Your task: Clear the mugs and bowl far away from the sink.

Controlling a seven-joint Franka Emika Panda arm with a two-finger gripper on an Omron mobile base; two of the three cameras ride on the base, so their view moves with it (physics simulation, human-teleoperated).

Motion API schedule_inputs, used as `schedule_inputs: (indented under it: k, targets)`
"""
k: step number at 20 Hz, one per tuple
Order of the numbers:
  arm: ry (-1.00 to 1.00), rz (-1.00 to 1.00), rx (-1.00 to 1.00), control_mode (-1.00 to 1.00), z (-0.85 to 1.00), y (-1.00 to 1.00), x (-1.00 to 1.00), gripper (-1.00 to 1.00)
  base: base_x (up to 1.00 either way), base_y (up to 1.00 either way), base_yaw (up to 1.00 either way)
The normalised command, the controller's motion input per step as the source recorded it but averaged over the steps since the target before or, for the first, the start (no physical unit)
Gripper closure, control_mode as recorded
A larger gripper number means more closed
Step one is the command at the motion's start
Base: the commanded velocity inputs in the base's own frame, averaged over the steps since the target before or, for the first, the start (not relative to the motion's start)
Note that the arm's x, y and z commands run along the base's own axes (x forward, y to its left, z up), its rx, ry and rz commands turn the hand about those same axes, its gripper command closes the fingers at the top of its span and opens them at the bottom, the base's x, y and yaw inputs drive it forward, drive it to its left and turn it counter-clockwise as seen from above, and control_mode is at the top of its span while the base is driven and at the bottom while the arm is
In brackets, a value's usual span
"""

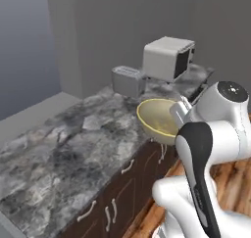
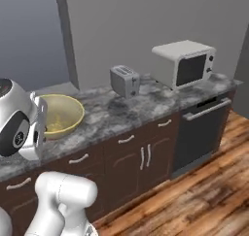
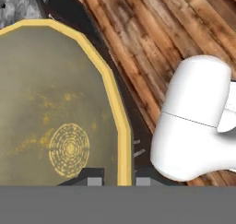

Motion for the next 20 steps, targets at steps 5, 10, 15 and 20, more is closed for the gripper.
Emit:
schedule_inputs:
  k: [5,10,15,20]
  targets:
    - [0.0,0.0,0.0,1.0,0.0,0.0,0.0,1.0,0.0,0.0,-0.99]
    - [0.0,0.0,0.0,1.0,0.0,0.0,0.0,1.0,0.0,0.0,-1.0]
    - [0.0,0.0,0.0,1.0,0.0,0.0,0.0,1.0,0.0,0.0,-1.0]
    - [0.0,0.0,0.0,1.0,0.0,0.0,0.0,1.0,0.0,0.0,-1.0]
